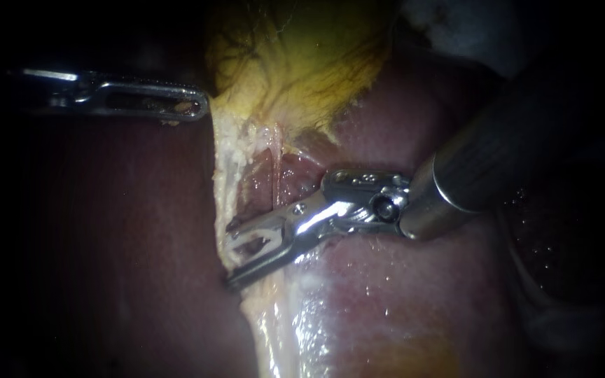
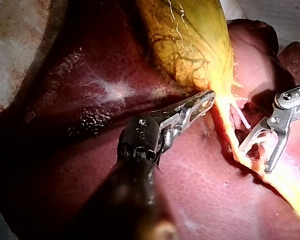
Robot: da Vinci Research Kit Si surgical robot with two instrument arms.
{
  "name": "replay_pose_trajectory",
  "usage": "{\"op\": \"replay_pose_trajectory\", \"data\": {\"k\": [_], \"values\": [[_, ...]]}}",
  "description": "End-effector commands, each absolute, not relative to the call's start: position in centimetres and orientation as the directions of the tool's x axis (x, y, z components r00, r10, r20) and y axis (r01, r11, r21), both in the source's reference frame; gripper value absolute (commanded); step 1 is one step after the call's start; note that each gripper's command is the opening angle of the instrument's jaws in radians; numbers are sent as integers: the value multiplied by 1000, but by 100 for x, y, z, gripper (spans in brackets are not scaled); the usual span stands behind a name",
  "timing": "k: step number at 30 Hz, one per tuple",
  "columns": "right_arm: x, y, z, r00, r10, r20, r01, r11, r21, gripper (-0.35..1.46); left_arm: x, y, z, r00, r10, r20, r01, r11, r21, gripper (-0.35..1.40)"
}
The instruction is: Clipping first clip left tube
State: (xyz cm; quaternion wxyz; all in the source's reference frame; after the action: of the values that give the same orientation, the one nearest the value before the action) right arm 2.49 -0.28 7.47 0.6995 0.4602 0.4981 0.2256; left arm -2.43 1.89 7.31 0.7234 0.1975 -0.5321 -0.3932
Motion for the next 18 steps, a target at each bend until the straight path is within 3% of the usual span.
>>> {"op": "replay_pose_trajectory", "data": {"k": [1, 18], "values": [[248, -28, 747, 402, 774, -489, 143, 475, 869, 52, -243, 189, 731, 125, -779, 615, 359, 613, 704, -35], [227, -29, 743, 407, 771, -490, 153, 471, 869, 51, -243, 189, 732, 124, -779, 615, 359, 613, 704, -35]]}}
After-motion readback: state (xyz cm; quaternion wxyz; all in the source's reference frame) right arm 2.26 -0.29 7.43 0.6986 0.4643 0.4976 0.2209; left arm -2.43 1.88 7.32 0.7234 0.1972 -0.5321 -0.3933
